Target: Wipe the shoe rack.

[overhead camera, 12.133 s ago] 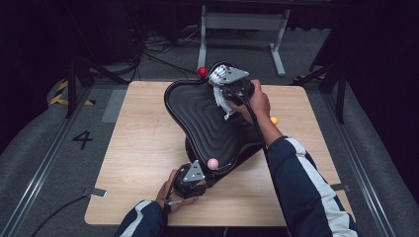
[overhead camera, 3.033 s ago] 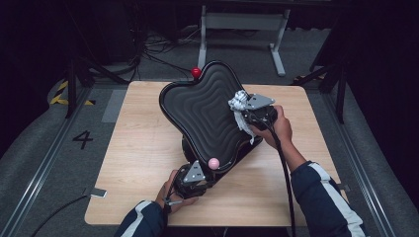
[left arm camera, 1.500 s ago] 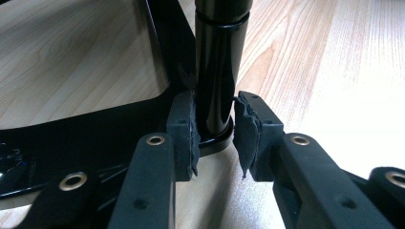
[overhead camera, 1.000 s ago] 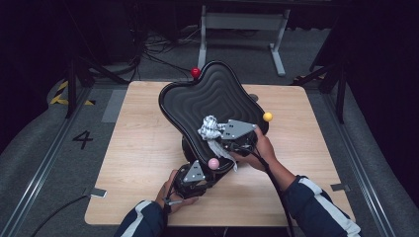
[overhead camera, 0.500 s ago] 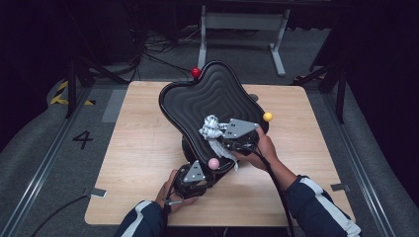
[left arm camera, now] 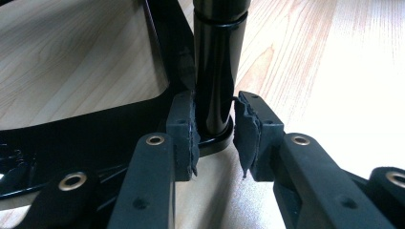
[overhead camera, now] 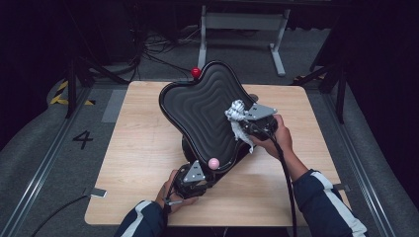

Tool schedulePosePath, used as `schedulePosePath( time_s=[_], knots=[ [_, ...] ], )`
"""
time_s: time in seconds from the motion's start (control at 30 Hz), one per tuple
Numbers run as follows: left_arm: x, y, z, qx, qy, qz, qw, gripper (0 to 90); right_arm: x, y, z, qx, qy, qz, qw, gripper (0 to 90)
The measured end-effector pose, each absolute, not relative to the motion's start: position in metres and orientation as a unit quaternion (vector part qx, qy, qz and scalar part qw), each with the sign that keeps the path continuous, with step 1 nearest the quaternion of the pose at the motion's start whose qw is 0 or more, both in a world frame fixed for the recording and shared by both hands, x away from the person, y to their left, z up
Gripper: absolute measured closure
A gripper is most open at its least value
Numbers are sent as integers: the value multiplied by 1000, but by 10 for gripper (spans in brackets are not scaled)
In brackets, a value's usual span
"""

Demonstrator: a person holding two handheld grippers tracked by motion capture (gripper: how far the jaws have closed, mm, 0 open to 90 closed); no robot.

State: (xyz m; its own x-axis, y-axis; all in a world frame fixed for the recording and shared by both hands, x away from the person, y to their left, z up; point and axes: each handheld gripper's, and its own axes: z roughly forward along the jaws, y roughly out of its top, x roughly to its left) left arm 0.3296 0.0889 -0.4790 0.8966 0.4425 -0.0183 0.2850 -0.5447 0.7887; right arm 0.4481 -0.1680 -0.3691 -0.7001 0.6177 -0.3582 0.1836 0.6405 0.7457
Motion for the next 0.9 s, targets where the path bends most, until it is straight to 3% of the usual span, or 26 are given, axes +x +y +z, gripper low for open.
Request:
schedulePosePath(
  time_s=[0.3,0.9],
  knots=[
    [330,89,-479,875,207,92,428,689,459,-182,-371,262,846,323,335,784],
    [329,88,-479,876,208,96,425,689,440,-165,-375,236,851,356,305,799]
  ],
)
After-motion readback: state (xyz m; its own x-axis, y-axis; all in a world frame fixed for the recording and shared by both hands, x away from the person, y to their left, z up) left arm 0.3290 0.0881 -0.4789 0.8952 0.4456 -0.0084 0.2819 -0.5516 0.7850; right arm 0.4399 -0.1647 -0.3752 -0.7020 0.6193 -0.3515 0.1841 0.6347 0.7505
